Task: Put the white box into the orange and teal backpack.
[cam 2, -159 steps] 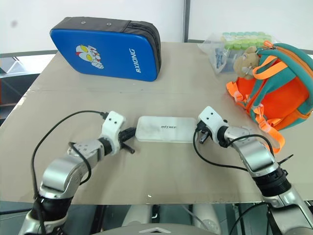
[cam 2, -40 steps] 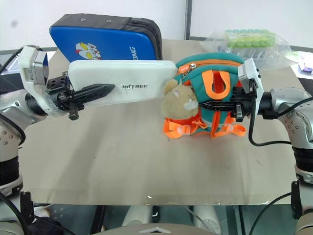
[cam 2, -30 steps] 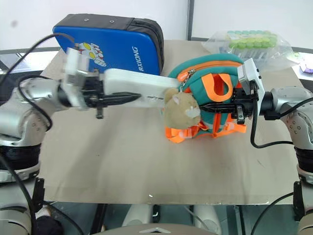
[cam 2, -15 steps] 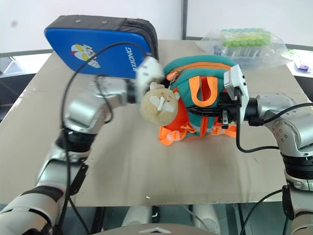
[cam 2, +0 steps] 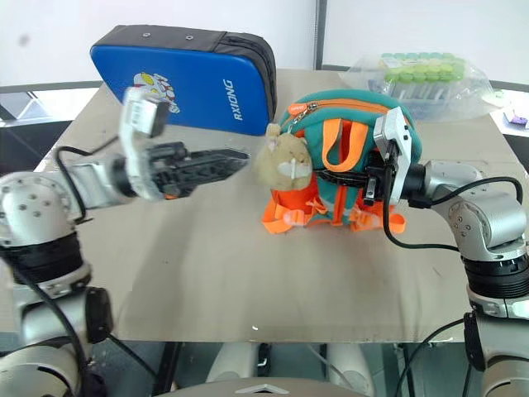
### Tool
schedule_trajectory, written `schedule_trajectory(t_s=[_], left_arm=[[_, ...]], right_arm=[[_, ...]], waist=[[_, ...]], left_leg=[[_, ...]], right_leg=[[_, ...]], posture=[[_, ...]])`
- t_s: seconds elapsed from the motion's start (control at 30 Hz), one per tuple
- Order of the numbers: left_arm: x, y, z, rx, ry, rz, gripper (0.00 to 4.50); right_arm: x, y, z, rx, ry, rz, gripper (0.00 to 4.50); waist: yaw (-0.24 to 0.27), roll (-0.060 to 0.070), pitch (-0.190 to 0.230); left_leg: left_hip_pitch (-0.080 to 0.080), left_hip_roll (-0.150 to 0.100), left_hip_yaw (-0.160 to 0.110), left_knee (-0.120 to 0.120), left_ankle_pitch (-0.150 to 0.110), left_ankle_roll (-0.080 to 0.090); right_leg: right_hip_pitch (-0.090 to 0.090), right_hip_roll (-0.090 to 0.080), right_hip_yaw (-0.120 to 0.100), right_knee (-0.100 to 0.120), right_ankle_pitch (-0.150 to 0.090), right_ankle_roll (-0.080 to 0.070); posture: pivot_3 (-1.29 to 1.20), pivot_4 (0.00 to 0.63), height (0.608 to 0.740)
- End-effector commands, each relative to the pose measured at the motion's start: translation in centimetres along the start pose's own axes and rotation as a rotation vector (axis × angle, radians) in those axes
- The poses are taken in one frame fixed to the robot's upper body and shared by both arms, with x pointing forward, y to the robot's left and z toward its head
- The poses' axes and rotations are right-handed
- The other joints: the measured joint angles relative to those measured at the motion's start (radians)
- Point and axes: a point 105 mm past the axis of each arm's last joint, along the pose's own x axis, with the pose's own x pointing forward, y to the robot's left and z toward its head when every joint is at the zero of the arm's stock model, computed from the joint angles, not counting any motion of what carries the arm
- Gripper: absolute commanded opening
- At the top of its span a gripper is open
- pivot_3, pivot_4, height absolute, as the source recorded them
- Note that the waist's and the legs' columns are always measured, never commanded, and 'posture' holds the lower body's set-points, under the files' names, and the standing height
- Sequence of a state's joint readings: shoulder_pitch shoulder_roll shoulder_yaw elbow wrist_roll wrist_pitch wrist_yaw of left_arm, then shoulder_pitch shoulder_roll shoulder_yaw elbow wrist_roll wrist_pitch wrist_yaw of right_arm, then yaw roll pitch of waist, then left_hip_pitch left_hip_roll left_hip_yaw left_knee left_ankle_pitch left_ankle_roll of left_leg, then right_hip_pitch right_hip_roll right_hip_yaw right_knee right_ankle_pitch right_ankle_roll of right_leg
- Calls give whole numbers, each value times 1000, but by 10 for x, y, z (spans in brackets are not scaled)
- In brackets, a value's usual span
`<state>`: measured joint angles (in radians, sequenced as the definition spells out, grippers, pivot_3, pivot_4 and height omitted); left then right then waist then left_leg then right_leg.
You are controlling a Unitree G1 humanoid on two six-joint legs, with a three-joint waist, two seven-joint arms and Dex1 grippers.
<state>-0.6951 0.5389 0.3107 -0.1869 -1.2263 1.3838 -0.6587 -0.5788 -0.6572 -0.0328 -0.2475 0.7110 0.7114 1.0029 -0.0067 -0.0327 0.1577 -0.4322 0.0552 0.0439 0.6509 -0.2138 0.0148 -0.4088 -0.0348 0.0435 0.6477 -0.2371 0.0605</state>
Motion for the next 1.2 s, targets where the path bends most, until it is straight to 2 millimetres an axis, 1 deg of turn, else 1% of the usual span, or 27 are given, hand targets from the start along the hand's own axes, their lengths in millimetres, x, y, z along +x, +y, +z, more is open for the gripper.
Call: schedule_trajectory(t_s=[0.03, 0.07, 0.13, 0.17, 0.2, 0.23, 0.27, 0.3, 0.37, 0.4, 0.47, 0.5, 0.53, 0.57, 0.6, 0.67, 0.77, 0.83, 0.87, 0.9, 0.97, 1.0, 1.07, 1.1, 1.13, 1.17, 1.2], left_arm=[[23, 3, -6, -27, -7, 36, 3265], [30, 4, -11, -39, -2, 32, 3265], [38, 11, -11, -62, -32, 67, 3265], [40, 13, -10, -74, -49, 74, 2745], [40, 12, -9, -80, -56, 62, 2583], [40, 10, -8, -83, -59, 50, 1704], [35, 8, -6, -74, -62, 43, 1558], [32, 7, -4, -66, -65, 41, 1250], [20, 6, 4, -50, -95, 41, 474], [11, 5, 11, -35, -124, 41, 92], [-6, 1, 25, -11, -181, 33, 25], [-23, 5, 34, -2, -217, 63, 25], [-40, 13, 39, -7, -248, 122, 25], [-56, 26, 39, -25, -261, 207, 25], [-69, 43, 30, -52, -239, 314, 25], [-85, 65, 2, -96, -163, 450, 25], [-109, 99, -53, -165, -31, 681, 25], [-117, 114, -79, -178, 35, 795, 25], [-117, 119, -87, -177, 46, 829, 25], [-113, 123, -91, -175, 42, 845, 25], [-101, 128, -88, -122, 30, 863, 25], [-92, 128, -81, -71, 6, 848, 25], [-68, 119, -50, 54, -136, 749, 25], [-61, 112, -37, 141, -171, 707, 25], [-57, 107, -29, 199, -186, 684, 25], [-55, 104, -26, 247, -175, 670, 25], [-54, 100, -24, 297, -171, 652, 25]], right_arm=[[4, 10, 17, -58, -22, 42, 0], [3, 10, 17, -58, -20, 40, 0], [2, 10, 17, -53, -18, 32, 0], [2, 10, 17, -51, -17, 27, 0], [0, 8, 17, -47, -20, 8, 0], [-1, 7, 17, -44, -22, -6, 0], [-4, 3, 19, -36, -41, -35, 0], [-6, 1, 21, -30, -54, -55, 0], [-10, -6, 26, -8, -104, -113, 0], [-13, -13, 31, 10, -142, -156, 0], [-21, -23, 38, 52, -208, -224, 0], [-30, -33, 43, 79, -262, -285, 0], [-39, -42, 47, 106, -303, -352, 0], [-47, -51, 48, 120, -334, -416, 0], [-53, -59, 50, 126, -362, -485, 0], [-61, -70, 51, 144, -400, -571, 0], [-70, -82, 56, 162, -473, -679, 0], [-75, -86, 61, 176, -523, -725, 0], [-76, -87, 63, 175, -537, -741, 0], [-76, -88, 65, 167, -544, -756, 0], [-76, -88, 68, 162, -557, -772, 0], [-73, -85, 69, 156, -557, -760, 0], [-60, -73, 65, 77, -470, -701, 0], [-53, -66, 60, 67, -419, -671, 0], [-50, -63, 55, 65, -387, -653, 0], [-46, -57, 48, 47, -333, -617, 0], [-49, -58, 42, 18, -299, -633, 0]], waist=[[-2, 0, 0], [-4, 0, 0], [-6, 0, 0], [-6, 0, 0], [-7, 0, 0], [-6, 0, 0], [-6, 0, 0], [-6, 0, 0], [-7, 0, 0], [-7, 0, 0], [-8, 0, 0], [-8, 0, 0], [-8, 0, 0], [-10, 0, 0], [-11, 0, 0], [-13, 2, -1], [-10, 1, -1], [-4, 1, -1], [-1, 1, -1], [1, 1, -1], [4, 1, -1], [5, 1, -1], [4, 1, -1], [9, 1, -1], [12, 1, -1], [12, 1, -1], [12, 1, -1]], left_leg=[[0, 0, 0, 0, 0, 0], [0, 0, 0, 0, 0, 0], [0, 0, 0, -1, 0, 0], [0, 0, 0, -1, 0, 0], [0, 0, 0, -1, 0, 0], [0, 0, 0, -2, 0, 0], [0, 0, 0, -2, 0, 0], [0, 0, 0, -2, 0, 0], [0, 0, 1, -1, 0, 0], [0, 0, 1, -1, 0, 0], [0, 0, 1, -1, 0, 0], [0, 0, 1, -2, 0, 0], [0, 0, 1, -2, 0, 0], [0, 0, 1, -2, 0, 0], [0, 0, 1, -2, 0, 0], [1, 0, 3, -3, 0, 0], [1, 0, 4, -5, 0, 0], [-1, 0, 4, -5, 0, 0], [-1, 0, 4, -5, 0, 0], [-1, 0, 3, -5, 0, 0], [-1, 0, 3, -4, 0, 0], [-1, 0, 4, -4, 0, 0], [0, 0, 4, -4, 0, 0], [-1, 0, 4, -4, 0, 0], [-1, -1, 3, -4, 0, 0], [-2, 0, 3, -4, 0, 0], [-2, -1, 4, -4, 0, 0]], right_leg=[[0, 0, 0, 0, 0, 0], [0, 0, 0, 0, 0, 0], [0, 0, 1, 0, 0, 0], [0, 1, 1, 0, 0, 0], [0, 1, 1, 0, 0, 0], [-1, 1, 1, 0, 0, 0], [-1, 1, 1, 0, 0, 0], [-1, 1, 1, 0, 0, 0], [-1, 1, 1, 0, 0, 0], [-1, 1, 1, 0, 0, 0], [-1, 1, 1, 0, 0, 0], [-1, 1, 1, 0, 0, 0], [-1, 1, 1, 1, 0, 0], [-1, 1, 1, 0, 0, -1], [-1, 1, 1, 0, 0, -1], [-2, 1, 3, 0, 0, -1], [-2, 0, 3, -1, 0, -1], [-3, 0, 2, -2, 0, -1], [-3, 0, 2, -2, 0, -1], [-3, 0, 2, -2, 0, -1], [-3, -1, 1, -2, 0, -1], [-2, -1, 2, -2, 0, -1], [-2, -1, 2, -2, 0, -1], [-2, -1, 2, -2, 0, -1], [-2, -1, 1, -2, 0, -1], [-2, -1, 1, -2, 0, -1], [-3, -1, 2, -3, 0, -1]], posture=[[0, 150, 740], [0, 150, 740], [0, 150, 740], [0, 150, 740], [0, 150, 740], [0, 150, 740], [0, 150, 740], [0, 150, 740], [0, 150, 740], [0, 150, 740], [0, 150, 740], [0, 150, 740], [0, 150, 740], [0, 150, 740], [0, 150, 740], [0, 150, 740], [0, 150, 740], [0, 150, 740], [0, 150, 740], [0, 150, 740], [0, 150, 740], [0, 150, 740], [0, 150, 740], [0, 150, 740], [0, 150, 740], [0, 150, 740], [0, 150, 740]])
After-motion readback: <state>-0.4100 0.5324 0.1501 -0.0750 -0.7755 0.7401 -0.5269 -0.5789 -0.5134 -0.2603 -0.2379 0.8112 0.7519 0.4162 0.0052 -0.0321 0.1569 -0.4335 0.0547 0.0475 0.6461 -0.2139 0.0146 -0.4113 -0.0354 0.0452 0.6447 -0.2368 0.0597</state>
